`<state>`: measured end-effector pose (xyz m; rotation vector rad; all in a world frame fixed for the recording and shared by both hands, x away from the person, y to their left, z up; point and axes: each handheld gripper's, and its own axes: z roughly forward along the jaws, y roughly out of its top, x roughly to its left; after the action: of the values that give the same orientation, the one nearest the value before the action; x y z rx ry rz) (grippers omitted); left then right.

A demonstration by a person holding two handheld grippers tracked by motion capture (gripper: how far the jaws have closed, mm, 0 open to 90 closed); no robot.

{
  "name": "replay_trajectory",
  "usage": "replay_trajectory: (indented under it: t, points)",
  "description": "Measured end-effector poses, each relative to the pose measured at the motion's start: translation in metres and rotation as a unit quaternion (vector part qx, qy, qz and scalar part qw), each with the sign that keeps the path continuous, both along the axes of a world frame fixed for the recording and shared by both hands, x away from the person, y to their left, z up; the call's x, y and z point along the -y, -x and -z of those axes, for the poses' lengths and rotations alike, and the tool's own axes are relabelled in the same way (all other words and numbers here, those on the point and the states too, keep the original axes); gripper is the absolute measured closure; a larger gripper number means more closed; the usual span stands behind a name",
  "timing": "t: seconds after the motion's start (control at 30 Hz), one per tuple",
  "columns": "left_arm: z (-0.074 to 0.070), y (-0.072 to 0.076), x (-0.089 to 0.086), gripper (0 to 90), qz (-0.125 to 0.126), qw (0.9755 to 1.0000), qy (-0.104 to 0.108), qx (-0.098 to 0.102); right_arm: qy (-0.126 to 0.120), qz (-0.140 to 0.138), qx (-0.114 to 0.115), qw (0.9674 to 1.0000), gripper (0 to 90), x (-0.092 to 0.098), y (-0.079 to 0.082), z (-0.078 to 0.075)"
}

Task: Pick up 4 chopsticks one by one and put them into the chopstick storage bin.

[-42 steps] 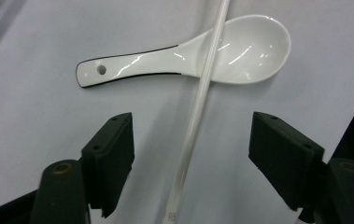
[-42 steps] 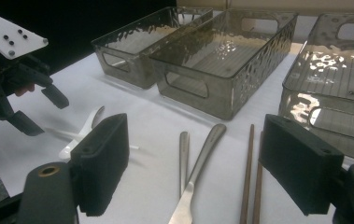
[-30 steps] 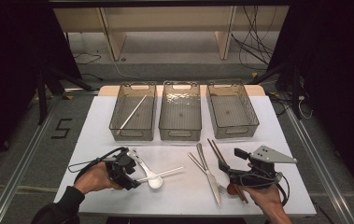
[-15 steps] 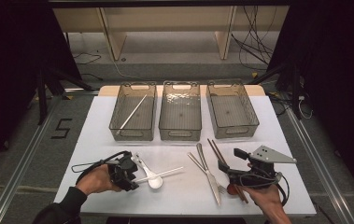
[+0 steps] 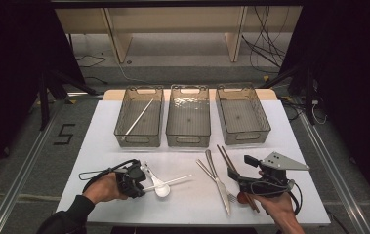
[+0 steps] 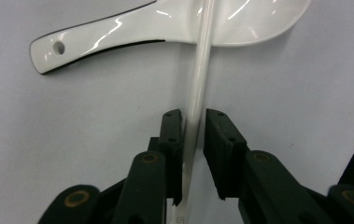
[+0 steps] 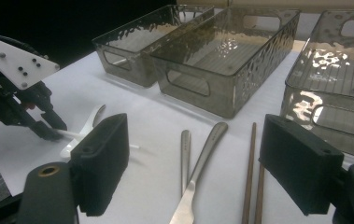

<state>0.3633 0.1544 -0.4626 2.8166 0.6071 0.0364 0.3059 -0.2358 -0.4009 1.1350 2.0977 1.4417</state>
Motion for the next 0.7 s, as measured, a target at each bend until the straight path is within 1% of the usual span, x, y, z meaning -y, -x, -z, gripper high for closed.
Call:
replay_trajectory:
  t: [0.07,0.13,0.2,0.3,0.4,0.43,0.47,0.5,0.57,0.6,0.7]
  points:
    - [0.0,0.0,0.0,81.0,0.004,1.0,-0.001,0.002,0.001,0.0,-0.001,1.0,25.0,0.0,0.0,0.0]
    - [0.0,0.0,0.0,82.5,0.004,1.0,0.0,0.001,0.001,-0.001,-0.001,1.0,25.0,0.0,0.0,0.0]
    - [0.0,0.0,0.0,82.8,0.005,1.0,0.006,-0.001,0.001,-0.001,-0.001,1.0,25.0,0.0,0.0,0.0]
    - [-0.001,0.0,0.0,83.5,0.008,0.9999,0.009,0.006,0.0,-0.001,-0.001,1.0,25.0,0.0,0.0,0.0]
    - [-0.005,0.001,0.0,83.6,0.005,0.9997,0.023,0.011,0.0,0.0,-0.001,1.0,25.0,0.0,0.0,0.0]
    - [-0.007,0.0,-0.001,83.7,0.011,0.9997,0.02,0.012,0.0,0.0,-0.001,1.0,25.0,0.0,0.0,0.0]
    - [-0.007,0.0,-0.001,83.7,0.011,0.9997,0.02,0.012,-0.001,0.0,-0.001,1.0,25.0,0.0,0.0,0.0]
    - [-0.009,0.001,-0.001,83.7,0.008,0.9995,0.027,0.016,0.0,0.0,-0.001,1.0,25.0,0.0,0.0,0.0]
    - [-0.01,0.001,-0.002,83.7,0.009,0.9994,0.03,0.017,0.001,0.0,-0.001,1.0,25.0,0.0,0.0,0.0]
    - [-0.013,0.001,-0.002,83.7,0.005,0.999,0.04,0.021,0.001,-0.001,-0.001,1.0,25.0,0.0,0.0,0.0]
    - [-0.017,0.0,-0.004,83.7,0.005,0.9987,0.045,0.024,0.001,-0.001,-0.001,1.0,25.0,0.0,0.0,0.0]
